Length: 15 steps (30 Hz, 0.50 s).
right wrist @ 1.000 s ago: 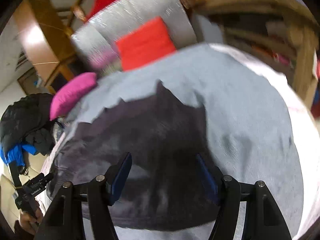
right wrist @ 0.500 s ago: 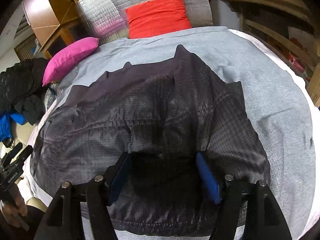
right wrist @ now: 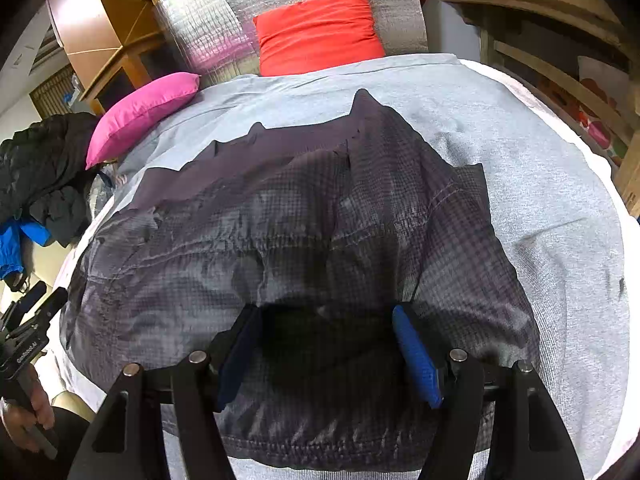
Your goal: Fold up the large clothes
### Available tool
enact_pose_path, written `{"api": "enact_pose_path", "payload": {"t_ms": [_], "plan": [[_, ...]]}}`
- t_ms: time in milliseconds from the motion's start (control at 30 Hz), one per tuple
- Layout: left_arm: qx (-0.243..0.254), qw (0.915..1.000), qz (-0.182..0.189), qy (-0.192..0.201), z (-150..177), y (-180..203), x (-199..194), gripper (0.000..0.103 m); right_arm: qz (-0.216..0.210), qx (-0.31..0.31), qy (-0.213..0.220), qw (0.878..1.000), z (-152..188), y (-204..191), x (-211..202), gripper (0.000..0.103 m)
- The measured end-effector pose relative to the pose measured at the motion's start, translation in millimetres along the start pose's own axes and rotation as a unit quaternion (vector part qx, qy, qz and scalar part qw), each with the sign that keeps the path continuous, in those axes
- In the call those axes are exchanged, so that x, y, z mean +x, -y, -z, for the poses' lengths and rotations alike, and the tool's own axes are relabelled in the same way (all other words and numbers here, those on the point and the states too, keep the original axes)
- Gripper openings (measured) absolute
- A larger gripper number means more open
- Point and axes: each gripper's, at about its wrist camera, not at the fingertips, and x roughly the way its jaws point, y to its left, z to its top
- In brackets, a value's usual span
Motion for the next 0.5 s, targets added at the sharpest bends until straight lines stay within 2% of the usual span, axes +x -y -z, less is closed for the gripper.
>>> {"api": "enact_pose_path", "payload": {"t_ms": [300,500], "plan": [[0.006,1.0000,-0.003,-0.007,2.5,4.5,6.1,0.083,0.000,-0.001,0.000,1.000,0.6,-0.4,-2.0,0.072],[-0.011,0.9989,0.003,-0.045,0.9,-4.0,25.2,0.083,-0.009,0.012,0.003,1.000,-0.8,1.4,-6.5,0.072]]}}
